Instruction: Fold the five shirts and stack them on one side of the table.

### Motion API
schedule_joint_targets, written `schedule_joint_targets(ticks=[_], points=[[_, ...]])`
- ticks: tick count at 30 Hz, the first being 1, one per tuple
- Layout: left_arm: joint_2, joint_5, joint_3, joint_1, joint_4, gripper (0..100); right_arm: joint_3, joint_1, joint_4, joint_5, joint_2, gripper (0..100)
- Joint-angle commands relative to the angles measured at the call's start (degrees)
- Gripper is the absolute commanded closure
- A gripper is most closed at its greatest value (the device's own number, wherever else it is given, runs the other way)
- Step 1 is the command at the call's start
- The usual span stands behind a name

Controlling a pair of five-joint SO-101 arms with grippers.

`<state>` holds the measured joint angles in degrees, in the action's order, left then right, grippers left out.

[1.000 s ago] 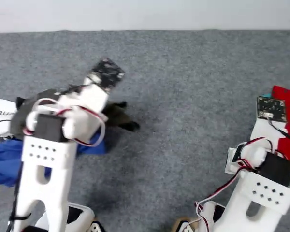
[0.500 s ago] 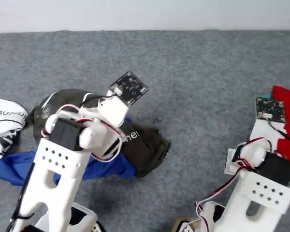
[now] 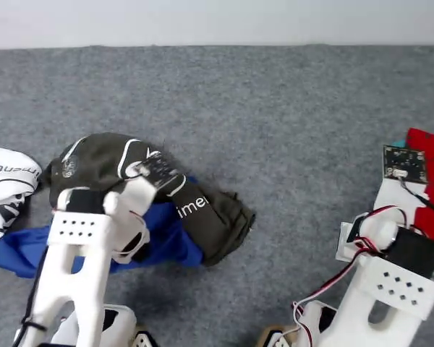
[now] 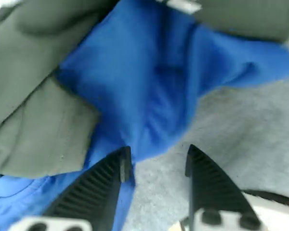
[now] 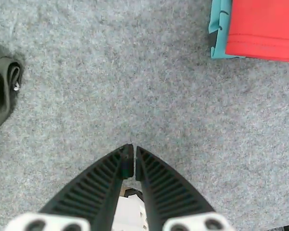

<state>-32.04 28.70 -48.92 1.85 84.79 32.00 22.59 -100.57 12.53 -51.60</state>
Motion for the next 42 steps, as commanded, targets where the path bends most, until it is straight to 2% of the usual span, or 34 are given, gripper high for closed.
schedule_joint_targets(ticks=[1,7,11,12,16,21,25,30,34,36,39,42], points=[[-1.14,2.81,-4.70,3.52,-7.12,81,-0.44,-0.48,-2.24,-0.35,-0.48,99.0],[-1.05,2.99,-13.67,3.87,-15.03,82,-0.44,-0.48,-2.24,-0.35,-0.40,99.0],[-1.67,3.16,-14.37,3.87,-18.81,95,-0.44,-0.48,-2.24,-0.35,-0.40,99.0],[-1.76,3.25,-13.67,3.78,-18.90,99,-0.44,-0.48,-2.24,-0.35,-0.40,99.0],[-5.71,2.99,-7.52,5.80,-12.84,99,-0.44,-0.57,-2.15,-0.26,-0.40,99.0],[-18.81,3.16,5.23,13.71,-5.45,99,-0.44,-0.66,-2.15,-0.26,-0.57,99.0],[-27.69,3.08,15.69,20.48,-4.48,99,-0.44,-0.75,-2.15,-0.26,-0.66,99.0],[-29.63,2.99,24.57,32.26,-5.36,99,-0.44,-0.75,-2.15,-0.26,-0.48,99.0],[-27.34,3.25,24.92,40.00,-6.59,99,-0.44,-0.75,-2.07,-0.26,-0.40,99.0],[-25.32,4.57,23.96,39.21,-2.46,98,-0.44,-0.75,-2.07,-0.26,-0.40,99.0],[-22.68,8.26,22.11,34.11,5.01,98,-0.44,-0.75,-2.07,-0.26,-0.40,99.0],[-20.40,8.26,18.59,29.36,7.74,97,-0.44,-0.75,-2.07,-0.26,-0.40,99.0]])
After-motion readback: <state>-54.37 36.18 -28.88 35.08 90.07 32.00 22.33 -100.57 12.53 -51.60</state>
